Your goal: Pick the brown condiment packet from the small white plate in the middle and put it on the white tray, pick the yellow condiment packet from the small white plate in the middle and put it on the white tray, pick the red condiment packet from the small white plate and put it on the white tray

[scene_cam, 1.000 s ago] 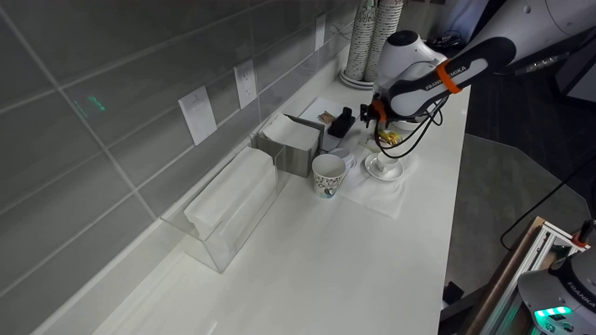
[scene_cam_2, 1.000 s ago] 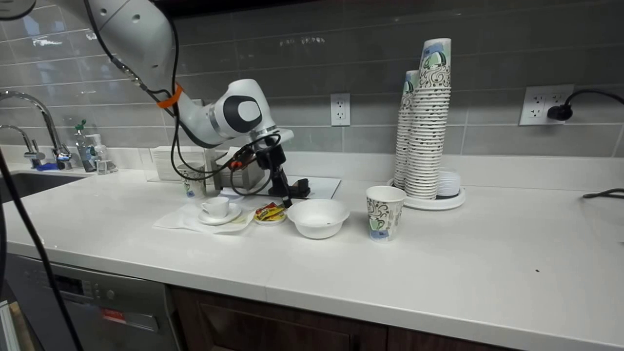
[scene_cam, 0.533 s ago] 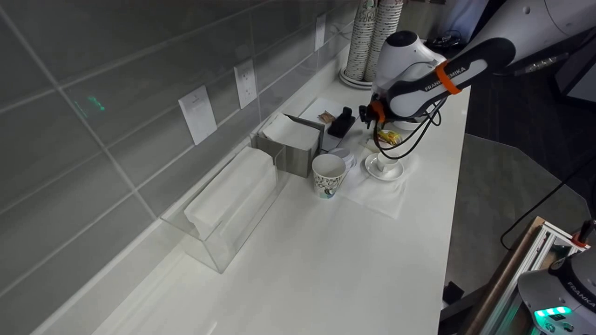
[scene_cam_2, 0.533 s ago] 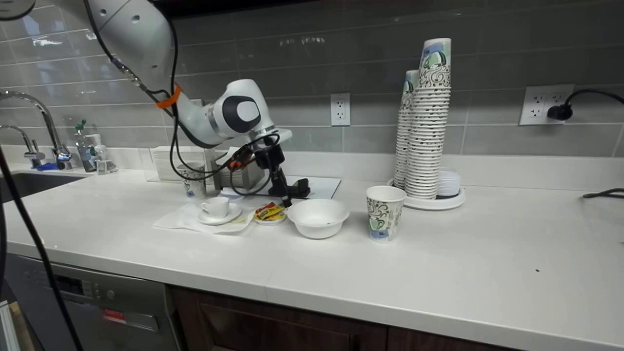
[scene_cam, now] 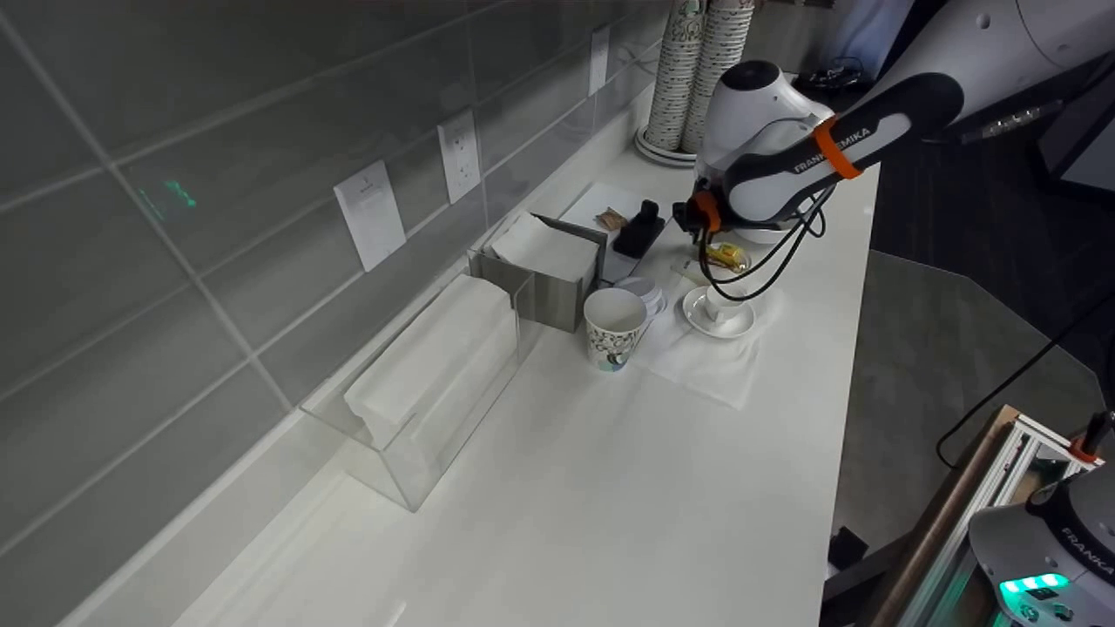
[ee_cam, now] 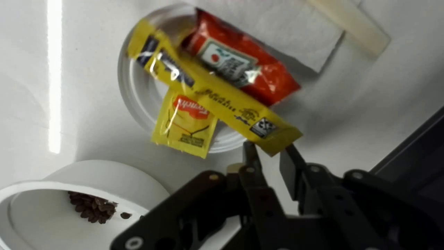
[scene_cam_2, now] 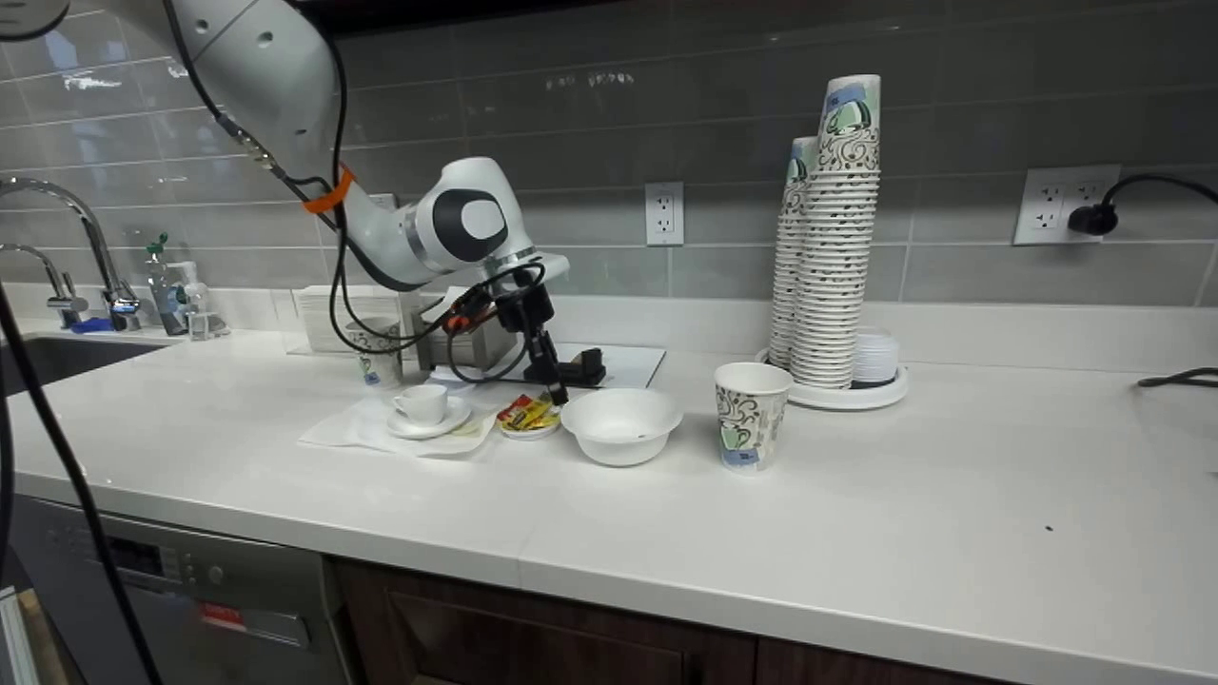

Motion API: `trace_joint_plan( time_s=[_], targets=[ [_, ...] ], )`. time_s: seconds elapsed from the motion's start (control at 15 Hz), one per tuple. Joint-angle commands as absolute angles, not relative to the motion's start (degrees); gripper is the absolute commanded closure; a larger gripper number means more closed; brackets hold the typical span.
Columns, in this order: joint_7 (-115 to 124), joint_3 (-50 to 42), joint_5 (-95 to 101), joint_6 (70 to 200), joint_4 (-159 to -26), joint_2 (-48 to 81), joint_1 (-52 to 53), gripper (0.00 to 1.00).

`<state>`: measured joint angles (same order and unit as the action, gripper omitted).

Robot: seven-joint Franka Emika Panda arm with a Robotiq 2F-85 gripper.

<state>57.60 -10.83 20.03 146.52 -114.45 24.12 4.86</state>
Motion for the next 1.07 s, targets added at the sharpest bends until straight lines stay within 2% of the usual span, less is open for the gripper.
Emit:
trace_joint_plan(
  time_s=[0.0,0.07,0.93,1.0],
  targets=[
    [57.3,-12.0,20.7,147.5,-115.6,23.5,5.9,0.97],
    [57.3,-12.0,20.7,147.5,-115.7,23.5,5.9,1.00],
    [60.9,-13.7,23.5,141.2,-114.9,19.9,8.2,1.00],
    [60.5,-13.2,22.9,139.5,-114.0,19.9,8.0,0.79]
  ],
)
